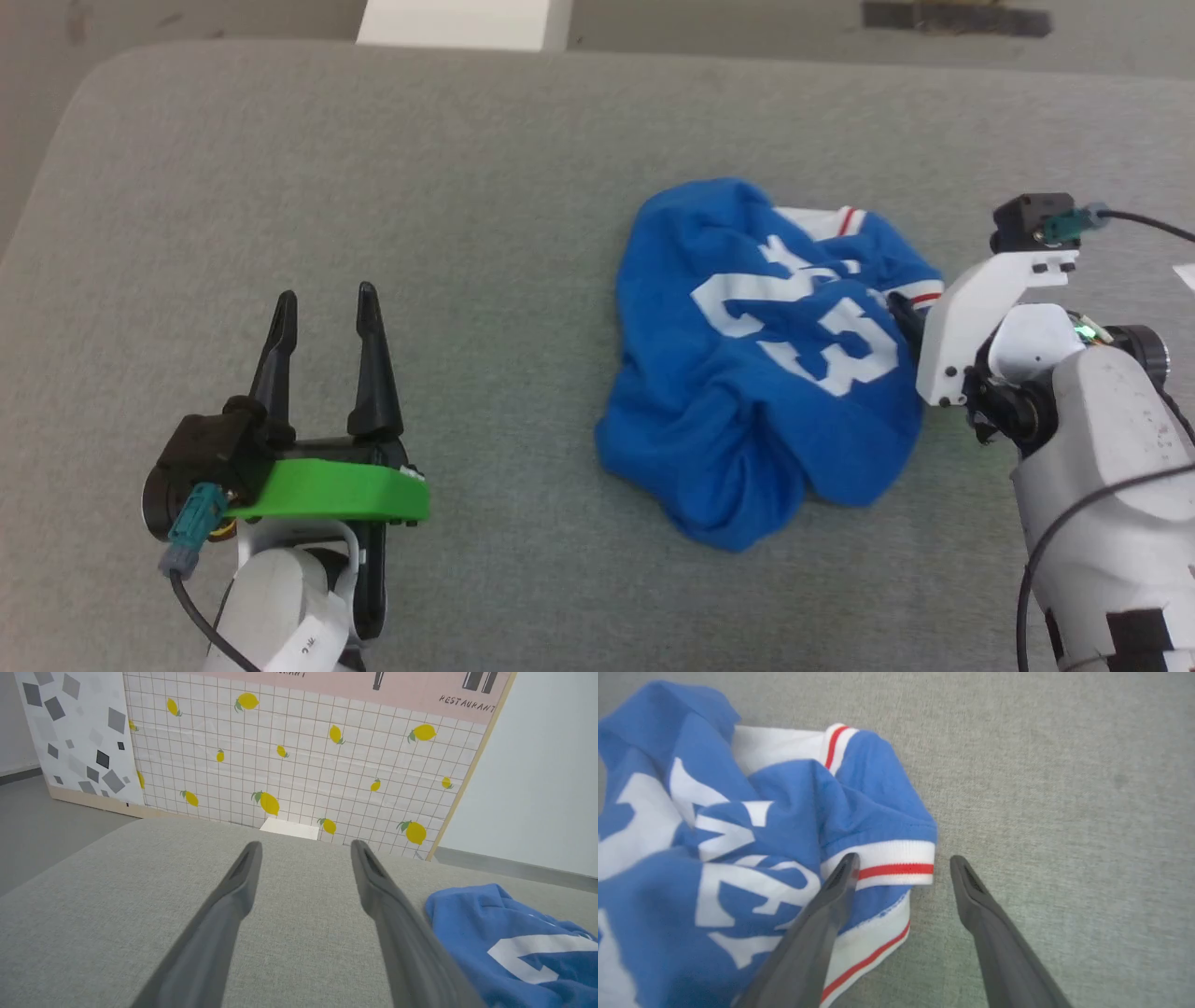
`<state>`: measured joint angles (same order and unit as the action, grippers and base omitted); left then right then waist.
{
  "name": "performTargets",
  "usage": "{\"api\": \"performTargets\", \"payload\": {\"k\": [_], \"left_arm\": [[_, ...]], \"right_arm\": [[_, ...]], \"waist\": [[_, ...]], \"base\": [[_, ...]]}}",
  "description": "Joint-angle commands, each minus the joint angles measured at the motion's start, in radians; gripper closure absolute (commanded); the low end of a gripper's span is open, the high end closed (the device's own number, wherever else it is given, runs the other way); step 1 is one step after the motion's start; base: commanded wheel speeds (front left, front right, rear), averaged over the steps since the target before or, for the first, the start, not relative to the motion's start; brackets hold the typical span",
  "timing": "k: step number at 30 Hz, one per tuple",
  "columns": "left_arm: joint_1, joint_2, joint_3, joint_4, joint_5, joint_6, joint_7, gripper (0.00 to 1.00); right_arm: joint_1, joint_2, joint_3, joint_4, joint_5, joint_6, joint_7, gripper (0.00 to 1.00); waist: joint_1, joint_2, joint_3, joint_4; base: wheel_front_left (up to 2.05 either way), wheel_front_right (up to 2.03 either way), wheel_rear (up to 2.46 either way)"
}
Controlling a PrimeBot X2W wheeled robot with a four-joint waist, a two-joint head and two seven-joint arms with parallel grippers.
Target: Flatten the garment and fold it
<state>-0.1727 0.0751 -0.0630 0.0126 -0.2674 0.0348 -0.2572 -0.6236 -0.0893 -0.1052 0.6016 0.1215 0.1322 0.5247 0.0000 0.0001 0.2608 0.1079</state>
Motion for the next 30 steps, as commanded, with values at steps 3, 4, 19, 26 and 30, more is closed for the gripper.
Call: {"api": "performTargets", "payload": {"k": [3,4,19,26,30], "left_arm": [[-0.015,-0.013,0.017,-0.006,0.018,-0.015,-0.004,0.00],[-0.015,-0.015,0.021,-0.003,0.020,-0.020,-0.004,0.00],[0.055,-0.024,0.074,0.052,0.054,-0.056,-0.004,0.00],[0.096,-0.024,0.082,0.058,0.063,-0.067,-0.004,0.00],[0.105,-0.024,0.081,0.062,0.064,-0.071,-0.004,0.00]], "right_arm": [[-0.037,-0.012,0.015,0.046,0.018,-0.002,0.060,0.00],[-0.042,-0.009,0.013,0.057,0.041,-0.002,0.075,0.00],[0.116,-0.074,-0.141,-0.119,0.048,-0.002,-0.170,1.00],[0.223,-0.051,-0.333,-0.387,-0.109,-0.002,-0.171,1.00],[0.264,-0.013,-0.297,-0.568,-0.135,-0.002,-0.153,1.00]], "waist": [[0.0000,-0.0001,0.059,0.061],[0.0000,-0.0001,0.059,0.063],[0.0000,-0.0001,-0.116,0.002],[0.0000,-0.0001,-0.165,-0.024],[0.0000,-0.0001,-0.177,-0.029]], "base": [[0.00,0.00,0.00],[0.00,0.00,0.00],[0.00,0.00,0.00],[0.00,0.00,0.00],[0.00,0.00,0.00]]}}
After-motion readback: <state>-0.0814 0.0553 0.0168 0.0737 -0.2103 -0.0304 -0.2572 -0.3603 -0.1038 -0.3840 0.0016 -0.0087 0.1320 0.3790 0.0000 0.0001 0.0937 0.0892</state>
